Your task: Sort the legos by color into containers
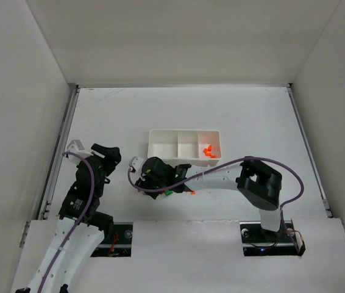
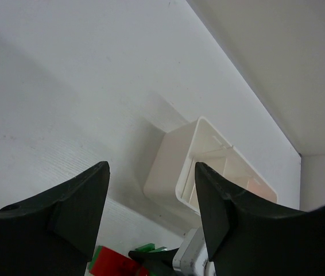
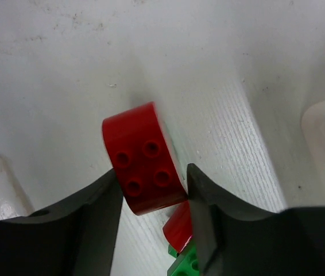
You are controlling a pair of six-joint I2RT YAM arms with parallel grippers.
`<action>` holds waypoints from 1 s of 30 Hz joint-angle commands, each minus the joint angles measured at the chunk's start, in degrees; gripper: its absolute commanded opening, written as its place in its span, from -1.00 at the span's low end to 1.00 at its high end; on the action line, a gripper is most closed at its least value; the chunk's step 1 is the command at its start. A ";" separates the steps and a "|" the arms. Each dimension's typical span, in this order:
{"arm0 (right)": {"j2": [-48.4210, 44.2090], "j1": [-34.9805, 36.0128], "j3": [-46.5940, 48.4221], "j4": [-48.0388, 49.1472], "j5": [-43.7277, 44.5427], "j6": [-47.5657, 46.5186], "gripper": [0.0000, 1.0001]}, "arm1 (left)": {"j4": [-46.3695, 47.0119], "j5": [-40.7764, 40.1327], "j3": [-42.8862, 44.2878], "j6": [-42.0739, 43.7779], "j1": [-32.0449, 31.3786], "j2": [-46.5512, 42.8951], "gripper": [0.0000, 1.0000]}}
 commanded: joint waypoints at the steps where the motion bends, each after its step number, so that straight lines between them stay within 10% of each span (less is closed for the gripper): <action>1: -0.37 1.12 2.07 3.19 1.44 -0.16 -0.01 | 0.96 1.89 -1.01 -0.49 0.60 -0.87 0.16; 10: -5.28 1.12 0.14 7.06 4.87 6.77 -0.54 | 1.57 3.90 -0.92 1.17 0.16 -1.31 0.12; 30: -33.32 -8.72 -20.86 25.33 6.45 42.01 -0.62 | 27.66 25.70 -10.94 -10.33 -5.99 -9.40 0.11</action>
